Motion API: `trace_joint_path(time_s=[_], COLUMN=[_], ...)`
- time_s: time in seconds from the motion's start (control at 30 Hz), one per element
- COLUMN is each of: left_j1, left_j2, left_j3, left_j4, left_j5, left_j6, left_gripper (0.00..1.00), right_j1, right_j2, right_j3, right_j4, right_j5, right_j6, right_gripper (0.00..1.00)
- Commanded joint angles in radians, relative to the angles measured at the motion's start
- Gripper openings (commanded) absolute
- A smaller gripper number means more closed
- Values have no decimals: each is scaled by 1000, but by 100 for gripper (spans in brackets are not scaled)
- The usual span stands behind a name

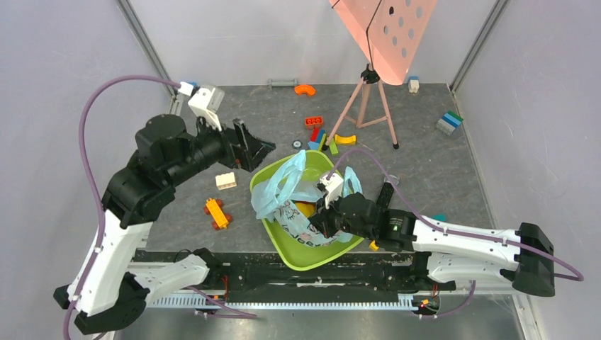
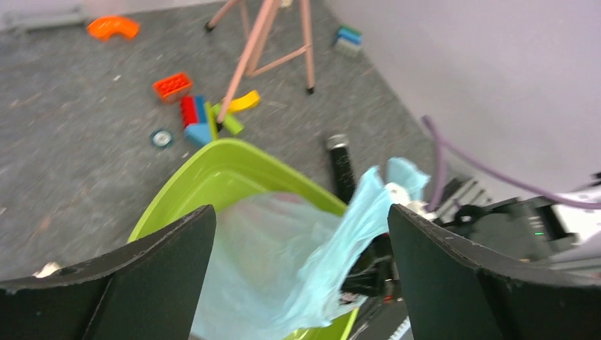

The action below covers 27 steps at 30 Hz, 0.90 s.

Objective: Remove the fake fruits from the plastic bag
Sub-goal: Adjust the plastic bag in the bin.

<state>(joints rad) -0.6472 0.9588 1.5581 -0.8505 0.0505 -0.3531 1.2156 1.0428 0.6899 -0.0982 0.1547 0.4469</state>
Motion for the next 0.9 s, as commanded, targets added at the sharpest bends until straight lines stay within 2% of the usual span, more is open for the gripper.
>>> trace_joint_path(time_s=[0.0,0.13,0.3,0.47,0.57,0.77,0.87], left_j1=[0,0,3,19,27,24,-35], left_j2=[78,102,92,20,-14,32,35], left_j3=[158,174,158,53,1,73,94], left_j4=[20,75,73,132,184,155,133], left_j5=[164,173,18,-110,-68,103,57], left_j6=[-84,-126,-141,-175,-184,-205,-201], left_gripper=[96,100,100,100,100,100,93], right_j1=[5,4,5,4,4,4,4], right_j2=[-23,-32,-32,-21,-15,-24,-31], right_j3=[30,30,33,39,42,37,30], right_j4=[42,47,49,52,49,51,53], right_j5=[73,99,96,94,93,101,109], right_j6=[42,54,61,61,61,73,84], right_gripper=[0,0,0,0,0,0,0])
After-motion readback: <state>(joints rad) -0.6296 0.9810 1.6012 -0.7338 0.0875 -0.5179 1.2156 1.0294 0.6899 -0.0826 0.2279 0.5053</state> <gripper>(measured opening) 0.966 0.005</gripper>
